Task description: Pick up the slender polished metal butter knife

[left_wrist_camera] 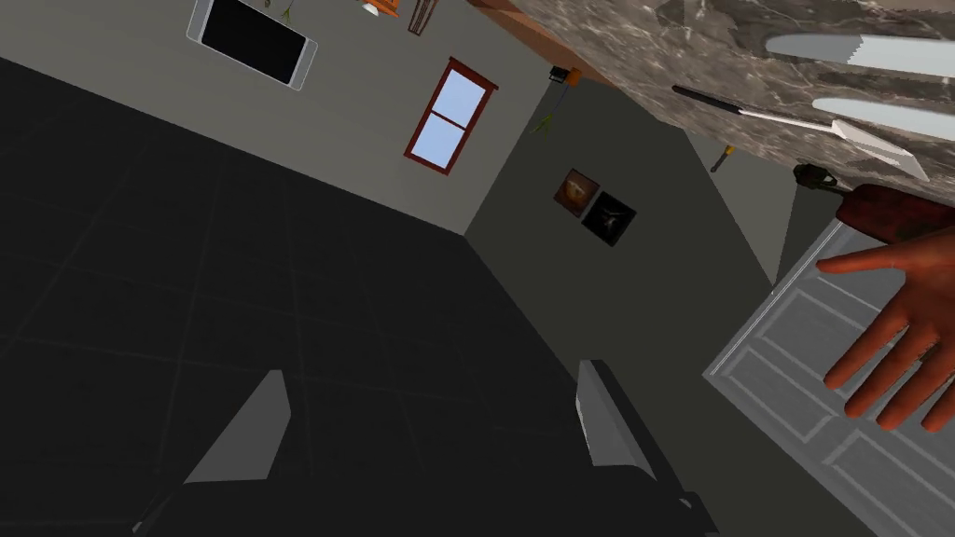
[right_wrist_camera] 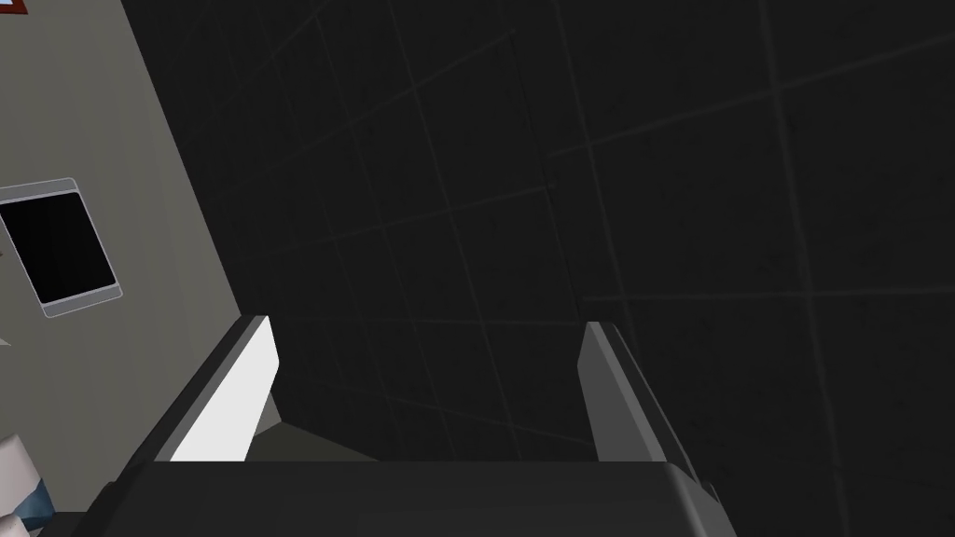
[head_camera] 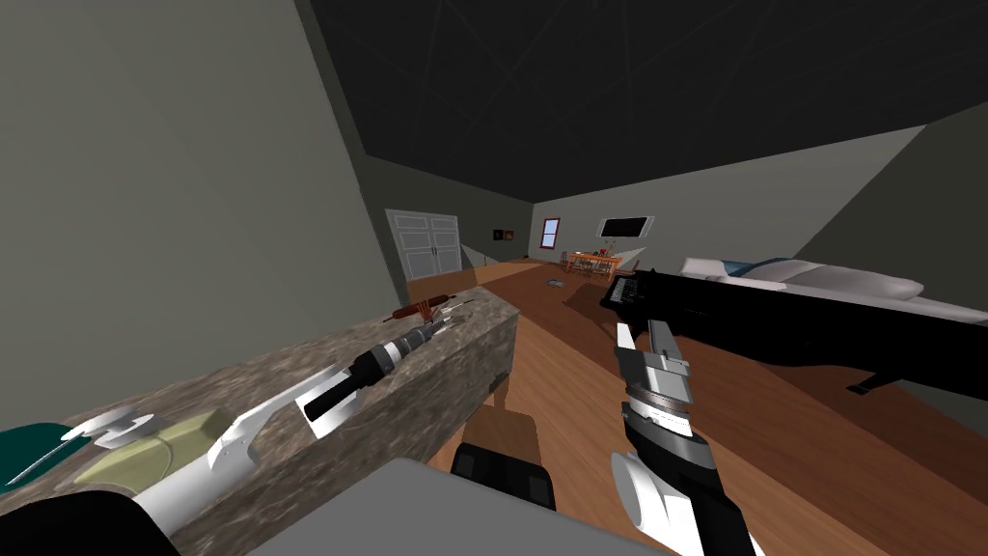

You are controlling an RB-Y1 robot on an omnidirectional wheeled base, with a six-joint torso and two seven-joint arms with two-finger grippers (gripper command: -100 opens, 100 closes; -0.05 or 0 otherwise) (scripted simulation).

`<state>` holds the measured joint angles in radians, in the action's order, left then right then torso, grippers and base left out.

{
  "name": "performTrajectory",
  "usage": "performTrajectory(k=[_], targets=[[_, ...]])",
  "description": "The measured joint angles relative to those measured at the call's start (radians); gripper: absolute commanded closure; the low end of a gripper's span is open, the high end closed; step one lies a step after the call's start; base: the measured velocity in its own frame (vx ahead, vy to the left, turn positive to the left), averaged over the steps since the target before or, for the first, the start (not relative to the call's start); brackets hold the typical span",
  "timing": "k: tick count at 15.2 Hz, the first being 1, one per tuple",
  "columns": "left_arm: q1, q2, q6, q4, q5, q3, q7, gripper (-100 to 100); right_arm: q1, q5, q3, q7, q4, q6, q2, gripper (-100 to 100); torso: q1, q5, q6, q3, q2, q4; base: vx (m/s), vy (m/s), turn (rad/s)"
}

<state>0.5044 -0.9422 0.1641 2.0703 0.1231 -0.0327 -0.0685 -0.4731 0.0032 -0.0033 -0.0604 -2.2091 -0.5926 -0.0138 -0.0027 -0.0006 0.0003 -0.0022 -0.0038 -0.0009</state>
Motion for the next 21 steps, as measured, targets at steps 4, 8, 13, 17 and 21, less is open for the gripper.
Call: performTrajectory(k=[4,8,13,17,21], targets=[[0.016,-0.092,-0.004,-0.028,0.007,0.014,0.007,-100,0.0,0.0,0.0,0.0,0.0,0.0,0.0,0,0.001,0.0,0.0,0.0,-0.001,0.0,0.048,-0.026,-0.044],[0.022,-0.175,-0.012,-0.051,0.018,0.041,0.011,-100,0.0,0.0,0.0,0.0,0.0,0.0,0.0,0,0.001,0.0,0.0,0.0,0.0,0.0,0.051,-0.029,-0.065],[0.028,-0.284,-0.019,-0.093,0.031,0.086,0.022,-100,0.0,0.0,0.0,0.0,0.0,0.0,0.0,0,0.001,0.0,0.0,-0.001,-0.001,0.0,0.053,-0.018,-0.073],[0.049,-0.368,-0.018,-0.113,0.037,0.105,0.033,-100,0.0,0.0,0.0,0.0,0.0,0.0,0.0,0,0.002,0.0,0.0,0.0,-0.001,0.0,0.055,-0.012,-0.094],[0.064,-0.454,-0.017,-0.151,0.051,0.156,0.043,-100,0.0,0.0,0.0,0.0,0.0,0.0,0.0,0,0.002,0.0,0.0,-0.002,-0.003,-0.001,0.074,-0.01,-0.117]])
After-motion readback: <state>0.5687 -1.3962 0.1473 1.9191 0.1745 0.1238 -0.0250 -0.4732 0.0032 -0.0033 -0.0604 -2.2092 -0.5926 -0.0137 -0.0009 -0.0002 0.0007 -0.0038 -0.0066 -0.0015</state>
